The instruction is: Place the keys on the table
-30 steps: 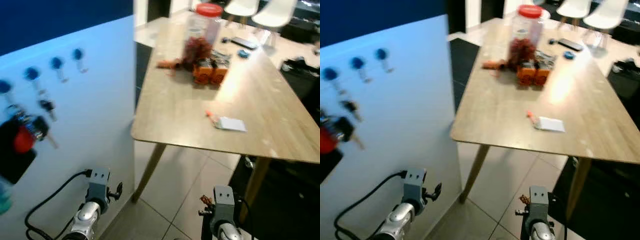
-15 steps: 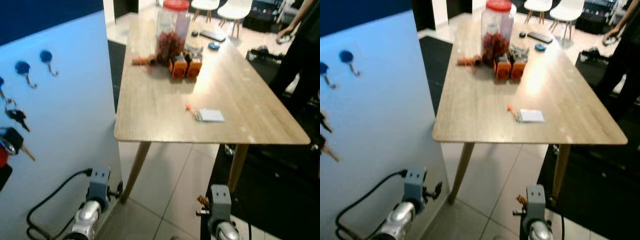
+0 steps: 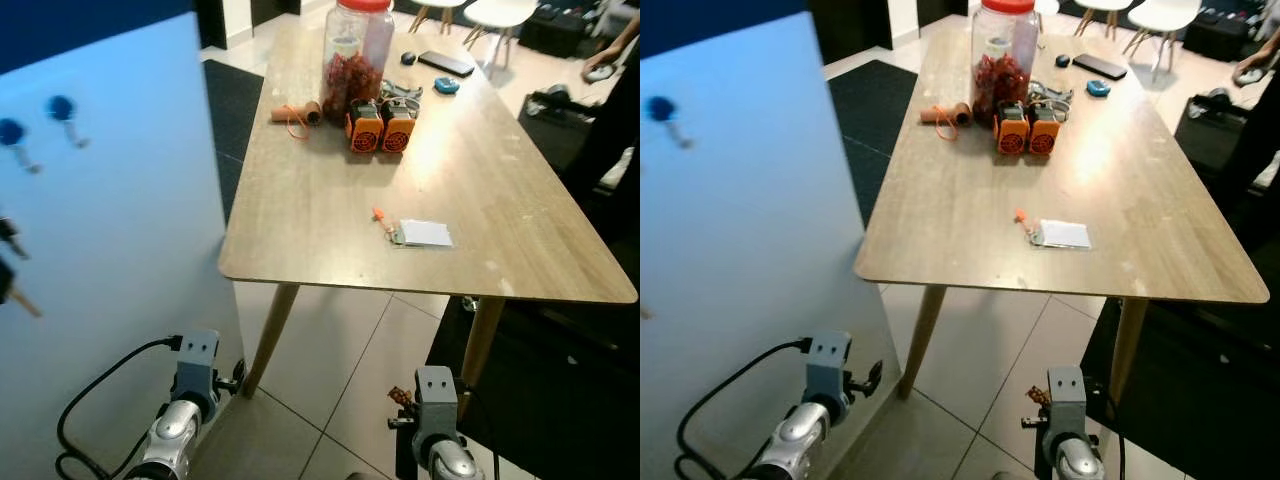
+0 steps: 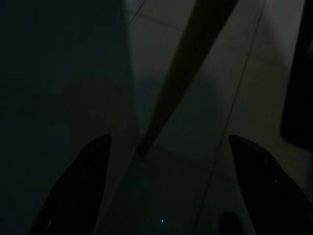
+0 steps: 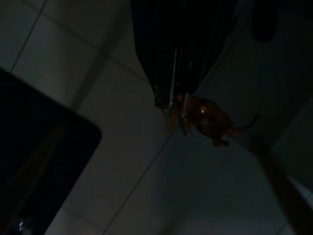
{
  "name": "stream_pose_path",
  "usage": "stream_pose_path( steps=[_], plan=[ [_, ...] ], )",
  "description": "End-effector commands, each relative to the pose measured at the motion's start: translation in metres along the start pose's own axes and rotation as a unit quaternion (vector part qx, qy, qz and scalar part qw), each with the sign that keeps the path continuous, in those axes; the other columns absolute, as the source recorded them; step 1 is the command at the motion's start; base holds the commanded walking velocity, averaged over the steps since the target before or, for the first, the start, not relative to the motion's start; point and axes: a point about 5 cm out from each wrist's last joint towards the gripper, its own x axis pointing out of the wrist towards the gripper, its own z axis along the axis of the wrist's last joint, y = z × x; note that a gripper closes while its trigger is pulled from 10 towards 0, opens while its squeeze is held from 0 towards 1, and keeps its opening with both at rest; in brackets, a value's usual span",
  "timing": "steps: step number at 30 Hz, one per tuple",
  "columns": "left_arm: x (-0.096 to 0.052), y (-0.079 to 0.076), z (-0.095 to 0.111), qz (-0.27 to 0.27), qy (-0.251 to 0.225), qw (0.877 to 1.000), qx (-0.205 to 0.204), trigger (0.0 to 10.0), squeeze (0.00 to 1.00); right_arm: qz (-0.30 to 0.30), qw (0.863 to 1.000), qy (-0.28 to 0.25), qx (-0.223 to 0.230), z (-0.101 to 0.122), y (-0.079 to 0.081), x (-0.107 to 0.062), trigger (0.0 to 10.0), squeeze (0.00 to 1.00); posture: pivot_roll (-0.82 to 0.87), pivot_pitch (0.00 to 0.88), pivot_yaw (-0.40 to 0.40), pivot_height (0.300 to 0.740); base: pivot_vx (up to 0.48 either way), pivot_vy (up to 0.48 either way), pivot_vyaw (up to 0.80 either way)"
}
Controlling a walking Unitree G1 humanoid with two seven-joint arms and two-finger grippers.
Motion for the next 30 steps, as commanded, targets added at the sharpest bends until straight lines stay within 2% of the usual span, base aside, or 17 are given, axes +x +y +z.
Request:
stream_pose_path(
  steps=[1,16,30],
  plan=[
    [-0.0025,-0.0010,-0.0046,-0.002,0.005,1.000,0.002,10.0,0.00,-0.001,1.000,-0.001,0.001,-0.0002,0.0007,-0.0001,10.0,0.00,0.06,0.055,-0.045,0.740,0.000,-0.480,0.00],
    [-0.0011,-0.0029,-0.0027,-0.005,0.002,1.000,0.005,10.0,0.00,-0.002,1.000,0.000,0.001,-0.0009,-0.0001,-0.0004,10.0,0.00,0.05,0.059,-0.041,0.740,0.000,-0.458,0.00],
    [0.0006,-0.0014,-0.0011,0.003,0.006,1.000,0.001,10.0,0.00,-0.009,1.000,0.005,-0.002,-0.0039,-0.0057,-0.0022,10.0,0.00,0.05,0.059,-0.040,0.740,0.000,0.000,0.00]
  ],
)
